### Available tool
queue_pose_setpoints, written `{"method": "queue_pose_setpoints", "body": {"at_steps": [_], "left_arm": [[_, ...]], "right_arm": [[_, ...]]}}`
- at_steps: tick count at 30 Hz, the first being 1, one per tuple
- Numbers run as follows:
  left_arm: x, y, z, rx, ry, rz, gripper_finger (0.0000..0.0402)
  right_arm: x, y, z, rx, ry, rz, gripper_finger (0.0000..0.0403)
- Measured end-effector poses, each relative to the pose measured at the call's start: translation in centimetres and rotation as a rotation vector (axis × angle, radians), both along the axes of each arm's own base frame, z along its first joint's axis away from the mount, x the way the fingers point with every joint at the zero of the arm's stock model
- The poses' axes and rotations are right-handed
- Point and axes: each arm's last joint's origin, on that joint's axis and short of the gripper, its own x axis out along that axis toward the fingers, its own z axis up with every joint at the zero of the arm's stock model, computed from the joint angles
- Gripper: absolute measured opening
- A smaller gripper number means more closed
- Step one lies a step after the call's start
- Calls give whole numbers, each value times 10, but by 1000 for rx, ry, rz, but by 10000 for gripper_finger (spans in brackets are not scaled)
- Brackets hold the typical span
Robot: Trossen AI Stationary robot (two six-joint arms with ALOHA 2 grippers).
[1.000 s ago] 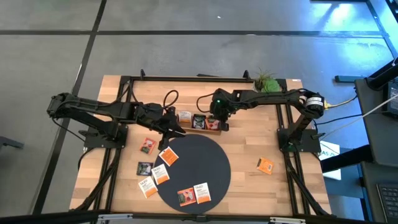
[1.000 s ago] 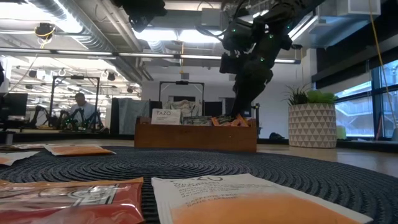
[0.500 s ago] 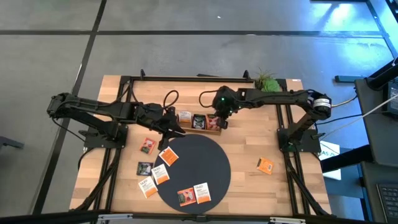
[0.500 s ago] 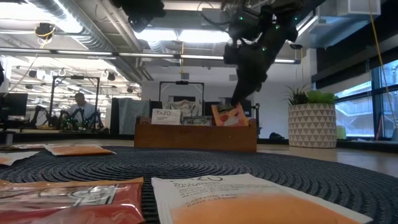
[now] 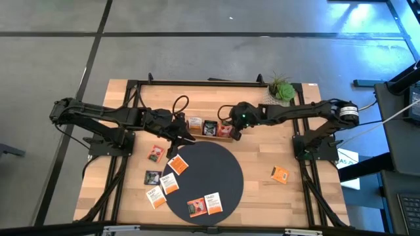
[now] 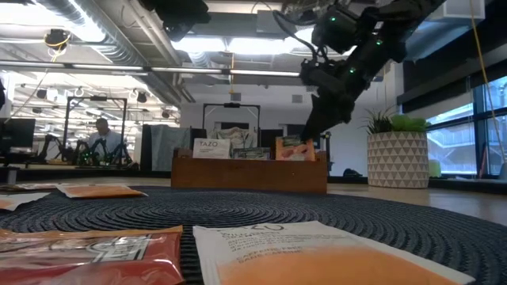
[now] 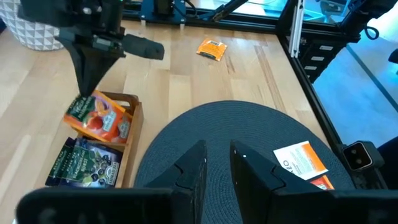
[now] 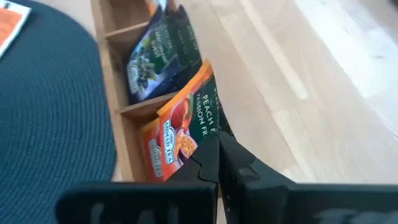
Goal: Pick & Place Tea
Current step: Put the orange tea bag into the right of the wooden organizer, then put the white tea bag into the left of the wooden organizer
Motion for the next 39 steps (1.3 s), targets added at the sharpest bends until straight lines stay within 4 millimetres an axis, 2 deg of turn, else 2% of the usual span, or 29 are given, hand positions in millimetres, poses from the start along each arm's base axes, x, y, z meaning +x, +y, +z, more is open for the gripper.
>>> {"method": "queue_pose_setpoints", "body": {"at_steps": [8, 18, 27, 33, 39], "left_arm": [[0, 0, 0, 15, -4, -9, 68], [0, 0, 0, 15, -3, -9, 70], [0, 0, 0, 14, -3, -9, 66], [0, 0, 0, -38, 0, 21, 66], [-1, -17, 1, -37, -3, -55, 66]], "right_arm": [[-6, 15, -14, 26, -18, -3, 4], [-5, 18, -14, 21, -17, 13, 11], [-7, 15, -14, 27, 12, -11, 99], [5, 17, 14, 81, -30, 26, 127], [20, 36, 37, 244, -155, 140, 128]]}}
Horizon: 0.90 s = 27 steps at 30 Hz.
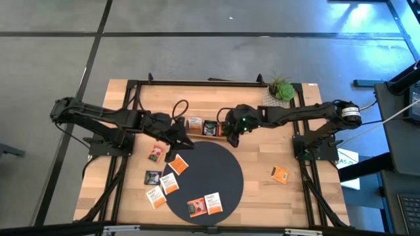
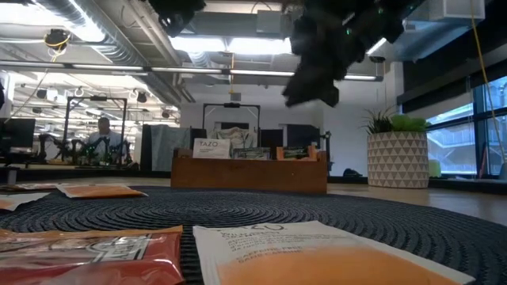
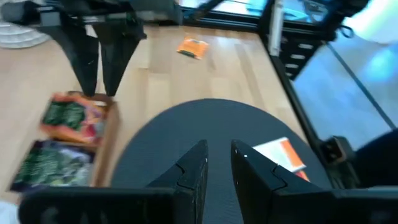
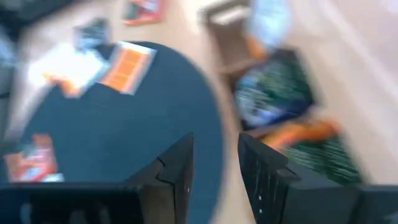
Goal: Pick & Place Tea
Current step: Put the white tea bag into the left of the wooden organizer
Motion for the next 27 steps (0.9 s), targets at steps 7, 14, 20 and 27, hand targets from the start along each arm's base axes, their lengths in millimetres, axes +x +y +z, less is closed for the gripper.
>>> {"method": "queue_pose_setpoints", "body": {"at_steps": [7, 14, 20, 27], "left_arm": [[6, -37, -5, -9, -32, -4, 66], [31, -87, -36, -55, 10, -5, 66], [58, -144, -56, -47, 19, -22, 66], [81, -202, -78, -15, 33, -34, 66]], "right_arm": [[10, 41, 12, 76, -146, 79, 129], [7, 77, 14, 120, -156, 158, 129], [1, 119, 8, 169, -126, 213, 129], [-1, 158, -15, 143, -92, 119, 129]]}}
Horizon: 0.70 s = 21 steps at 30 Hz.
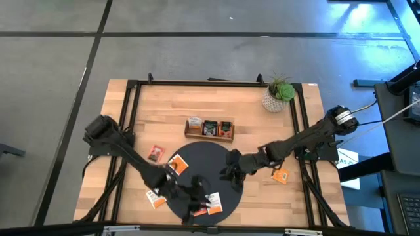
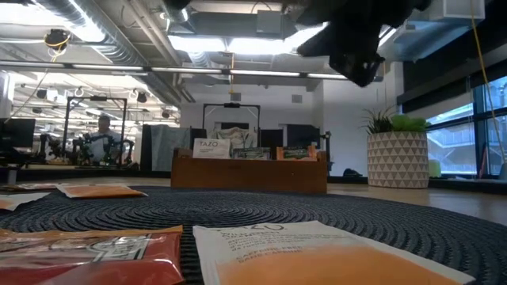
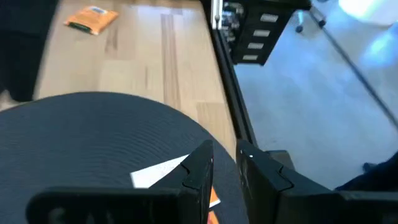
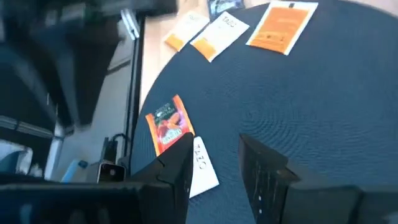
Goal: Pick & Place Tea
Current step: Put the white tea bag into the left of the wooden organizer
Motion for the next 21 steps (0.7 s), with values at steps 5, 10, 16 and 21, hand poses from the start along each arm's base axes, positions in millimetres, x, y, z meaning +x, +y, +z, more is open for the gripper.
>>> {"method": "queue_pose_setpoints", "body": {"at_steps": [5, 10, 16, 21], "left_arm": [[8, -25, -30, 28, 48, 6, 66], [10, -34, -58, 12, 114, 45, 66], [13, -36, -80, 35, 129, 74, 66], [20, -41, -97, 8, 98, 67, 66]], "right_arm": [[5, 18, -18, 53, 9, -8, 129], [6, 31, -34, 87, 41, -7, 129], [8, 42, -55, 156, 104, -43, 145], [13, 48, -73, 207, 126, -77, 196]]}}
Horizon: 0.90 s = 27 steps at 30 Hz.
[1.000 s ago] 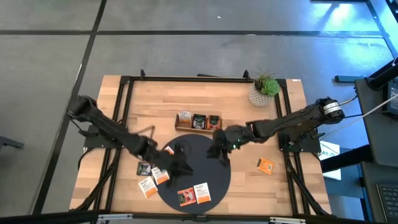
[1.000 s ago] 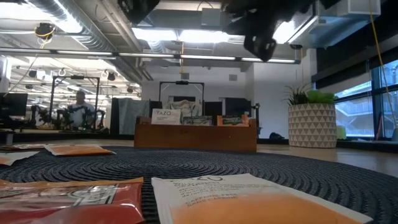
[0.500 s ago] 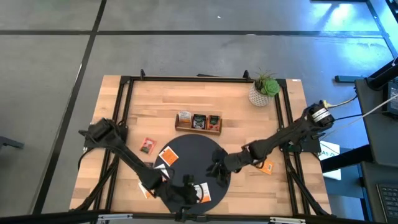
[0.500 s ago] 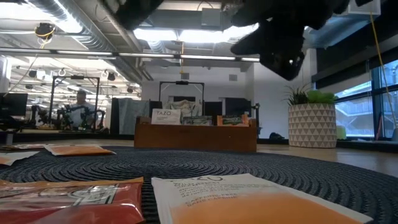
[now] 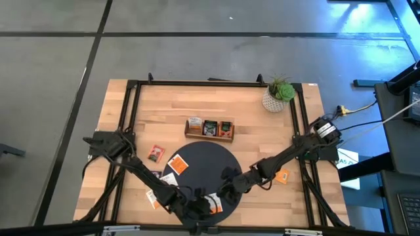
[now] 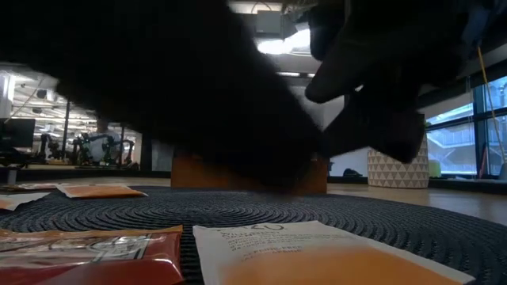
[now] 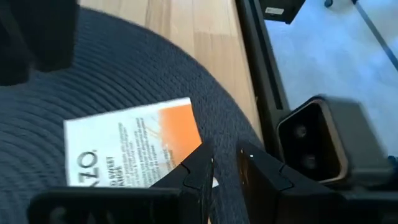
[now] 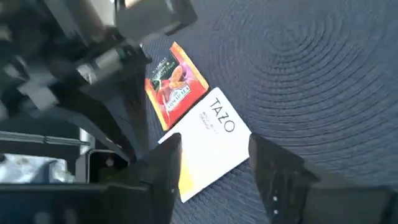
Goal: Pick & Place Tea
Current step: Put the white tea bag into the left of the wooden organizer
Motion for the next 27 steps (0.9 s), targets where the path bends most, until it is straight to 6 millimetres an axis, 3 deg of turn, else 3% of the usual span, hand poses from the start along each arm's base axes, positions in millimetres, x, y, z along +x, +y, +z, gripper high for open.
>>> {"method": "queue_pose_setpoints", "body": {"at_steps": [8, 27], "left_arm": [[2, -1, -21, 4, 19, 14, 66], [4, 2, -23, 42, 18, 18, 66]], "right_arm": [[6, 3, -14, 13, -25, 0, 255], [7, 5, -31, 49, 33, -26, 259]]}}
